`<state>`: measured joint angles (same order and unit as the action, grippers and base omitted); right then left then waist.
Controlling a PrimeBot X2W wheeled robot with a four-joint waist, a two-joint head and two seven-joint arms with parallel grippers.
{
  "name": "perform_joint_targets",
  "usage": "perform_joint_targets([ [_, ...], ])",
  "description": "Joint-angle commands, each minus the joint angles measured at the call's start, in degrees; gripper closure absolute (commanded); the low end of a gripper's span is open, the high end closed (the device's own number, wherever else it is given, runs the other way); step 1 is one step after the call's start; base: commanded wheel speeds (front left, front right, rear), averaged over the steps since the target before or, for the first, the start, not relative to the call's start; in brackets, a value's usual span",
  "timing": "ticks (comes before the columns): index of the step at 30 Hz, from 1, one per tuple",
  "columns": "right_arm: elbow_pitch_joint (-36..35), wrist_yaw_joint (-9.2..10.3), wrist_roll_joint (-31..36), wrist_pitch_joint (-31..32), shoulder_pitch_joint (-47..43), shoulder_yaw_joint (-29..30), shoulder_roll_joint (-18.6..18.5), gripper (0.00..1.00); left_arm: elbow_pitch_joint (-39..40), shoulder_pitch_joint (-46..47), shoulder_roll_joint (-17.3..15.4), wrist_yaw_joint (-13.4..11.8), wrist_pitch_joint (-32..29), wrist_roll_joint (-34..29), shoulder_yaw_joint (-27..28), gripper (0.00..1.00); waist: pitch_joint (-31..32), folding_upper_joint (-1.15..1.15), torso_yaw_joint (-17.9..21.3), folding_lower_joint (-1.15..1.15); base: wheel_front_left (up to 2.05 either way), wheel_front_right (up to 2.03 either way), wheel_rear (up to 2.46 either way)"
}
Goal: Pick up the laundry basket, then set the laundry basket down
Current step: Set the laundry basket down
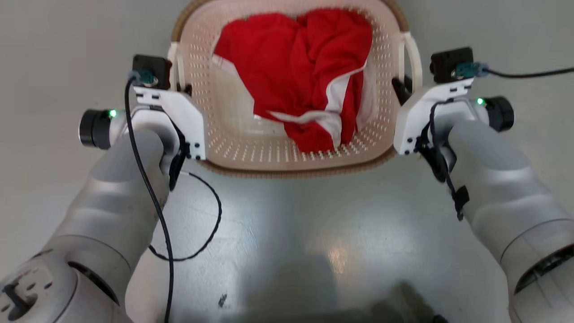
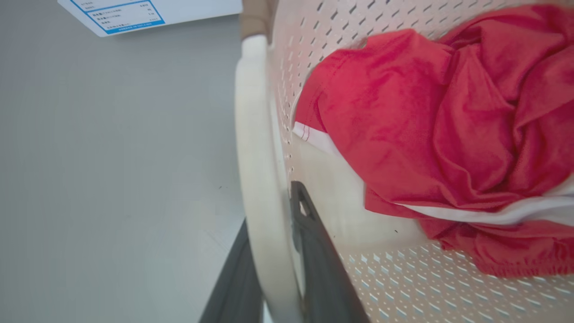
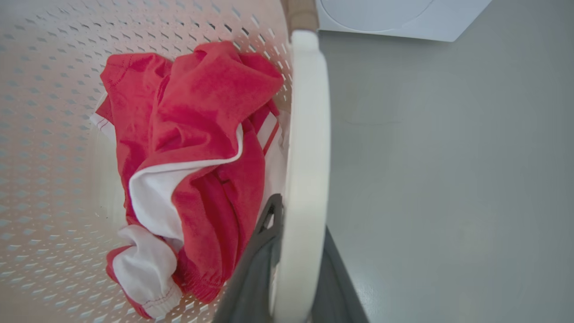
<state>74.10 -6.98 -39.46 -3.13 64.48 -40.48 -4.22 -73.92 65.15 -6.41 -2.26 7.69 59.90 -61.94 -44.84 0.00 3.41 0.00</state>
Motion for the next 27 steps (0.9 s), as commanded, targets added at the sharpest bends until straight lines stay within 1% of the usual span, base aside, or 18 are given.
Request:
perform_joint_targets([
  [1, -0.6, -0.51, 1.0, -0.8, -0.7, -0.4, 1.3, 1.0, 0.3, 2.2, -1.5, 0.0, 1.0, -0.9, 0.7, 1.0, -2.5, 0.0, 0.0, 0.0, 0.0, 0.0, 0.0],
  [10, -0.2, -0.51, 2.4, -1.5, 1.8, 2.5, 1.3, 1.0, 0.1, 4.4, -2.4, 0.4, 1.0, -1.3, 0.3, 1.0, -6.2, 0.0, 0.2, 0.0, 0.0, 0.0, 0.0],
  [15, -0.2, -0.51, 4.0, -1.3, 1.8, 4.4, 1.3, 1.0, 0.1, 4.8, -2.7, 0.5, 1.0, -1.4, 0.1, 1.0, -7.1, 0.0, 0.3, 0.0, 0.0, 0.0, 0.0],
  [27, -0.1, -0.51, 6.1, -1.0, 1.5, 6.9, 1.3, 1.0, 0.0, 5.0, -2.7, 0.4, 0.8, -1.5, -0.5, 1.0, -7.8, 0.0, 0.7, 0.0, 0.0, 0.0, 0.0],
])
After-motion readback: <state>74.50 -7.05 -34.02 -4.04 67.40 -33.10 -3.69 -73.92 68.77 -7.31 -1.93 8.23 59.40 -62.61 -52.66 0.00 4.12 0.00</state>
